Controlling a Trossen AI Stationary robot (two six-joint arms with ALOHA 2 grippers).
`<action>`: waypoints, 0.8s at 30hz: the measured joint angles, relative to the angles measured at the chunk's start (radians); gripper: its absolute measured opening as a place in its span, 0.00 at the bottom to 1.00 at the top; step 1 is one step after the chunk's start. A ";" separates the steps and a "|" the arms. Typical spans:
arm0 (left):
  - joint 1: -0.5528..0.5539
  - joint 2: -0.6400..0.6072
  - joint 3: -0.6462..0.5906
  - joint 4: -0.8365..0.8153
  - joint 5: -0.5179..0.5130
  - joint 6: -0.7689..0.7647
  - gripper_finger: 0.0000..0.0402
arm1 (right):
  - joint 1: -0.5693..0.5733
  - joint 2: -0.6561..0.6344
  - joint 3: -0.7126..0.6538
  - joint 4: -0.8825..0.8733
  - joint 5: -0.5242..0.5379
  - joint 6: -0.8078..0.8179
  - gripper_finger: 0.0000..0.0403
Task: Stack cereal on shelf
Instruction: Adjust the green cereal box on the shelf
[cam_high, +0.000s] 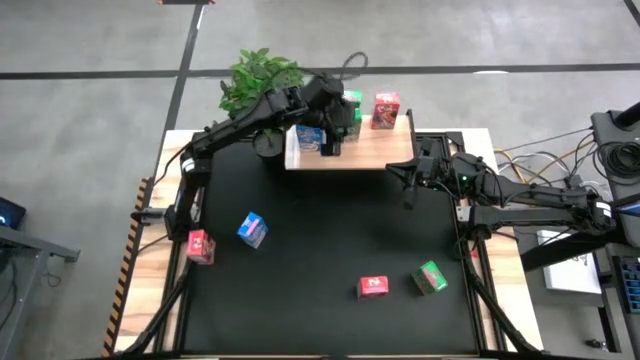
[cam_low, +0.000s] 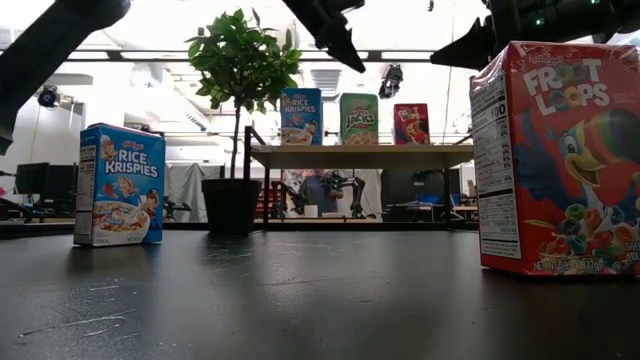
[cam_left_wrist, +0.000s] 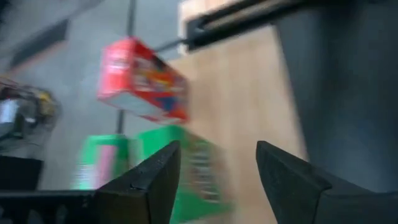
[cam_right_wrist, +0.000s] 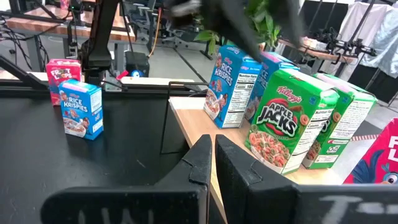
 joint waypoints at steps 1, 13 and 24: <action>-0.012 0.000 -0.004 -0.022 -0.001 -0.012 0.47 | 0.000 0.000 0.000 -0.001 0.000 0.000 0.03; -0.051 0.007 -0.241 0.097 -0.295 -0.032 0.20 | 0.000 0.000 0.000 -0.008 0.000 0.001 0.03; -0.046 0.007 -0.239 0.139 -0.339 -0.038 0.12 | 0.000 0.000 0.000 -0.008 0.000 -0.004 0.03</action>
